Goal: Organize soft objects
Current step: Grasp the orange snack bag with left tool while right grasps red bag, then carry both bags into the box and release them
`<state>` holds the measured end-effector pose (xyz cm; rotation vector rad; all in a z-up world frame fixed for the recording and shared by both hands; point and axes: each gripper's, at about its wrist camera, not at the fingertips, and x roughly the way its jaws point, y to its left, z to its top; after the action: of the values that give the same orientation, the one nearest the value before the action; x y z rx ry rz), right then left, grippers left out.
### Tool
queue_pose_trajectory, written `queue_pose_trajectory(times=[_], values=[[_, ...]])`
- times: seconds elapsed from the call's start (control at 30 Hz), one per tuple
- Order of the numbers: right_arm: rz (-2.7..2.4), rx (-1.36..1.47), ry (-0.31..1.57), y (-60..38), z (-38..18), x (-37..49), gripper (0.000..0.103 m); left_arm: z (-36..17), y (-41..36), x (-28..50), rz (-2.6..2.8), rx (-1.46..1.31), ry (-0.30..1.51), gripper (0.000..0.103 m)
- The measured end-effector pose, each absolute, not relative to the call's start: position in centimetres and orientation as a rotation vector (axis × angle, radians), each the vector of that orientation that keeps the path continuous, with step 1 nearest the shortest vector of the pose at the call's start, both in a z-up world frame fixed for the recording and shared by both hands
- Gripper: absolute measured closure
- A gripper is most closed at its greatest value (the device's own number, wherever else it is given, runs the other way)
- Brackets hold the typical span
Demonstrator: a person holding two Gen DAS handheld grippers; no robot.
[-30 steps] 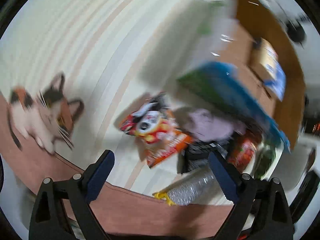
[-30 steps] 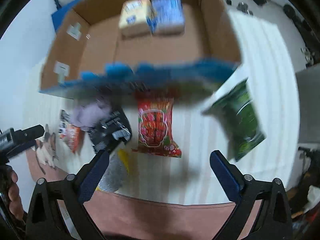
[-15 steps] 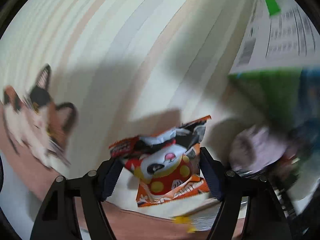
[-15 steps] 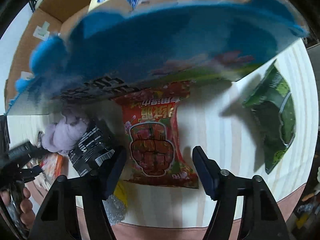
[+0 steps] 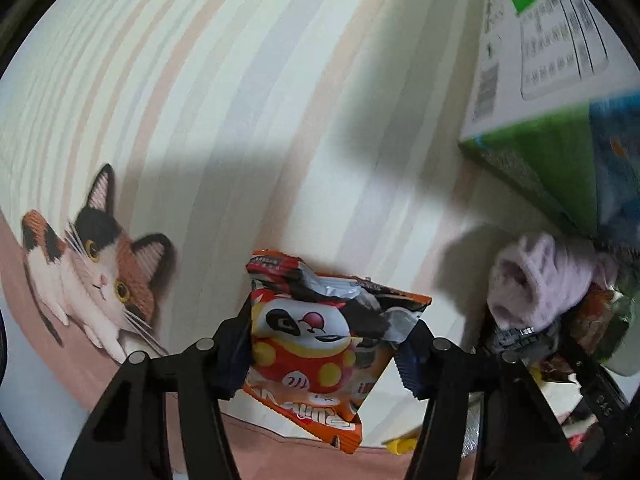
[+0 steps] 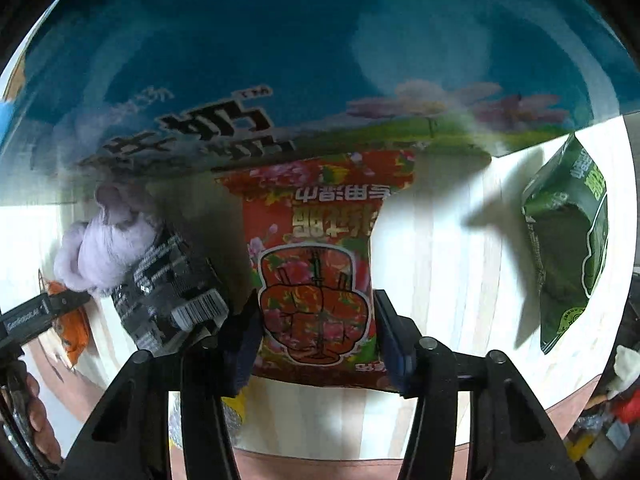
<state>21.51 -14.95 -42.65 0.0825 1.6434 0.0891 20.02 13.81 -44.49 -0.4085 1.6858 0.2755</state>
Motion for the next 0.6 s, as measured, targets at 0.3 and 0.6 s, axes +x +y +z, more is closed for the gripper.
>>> queue_pose_trajectory(times=[0.3,0.6], values=[[0.122,0.116,1.695,-17.3,-42.3,17.3,0.054,-42.9,11.2,16.3,0.261,-0.424,1.665,0.048],[0.233,0.164,1.569,-18.3,-33.6,14.9,0.054,-31.8,3.3,14.9,0.028,-0.390,1.507,0.048]])
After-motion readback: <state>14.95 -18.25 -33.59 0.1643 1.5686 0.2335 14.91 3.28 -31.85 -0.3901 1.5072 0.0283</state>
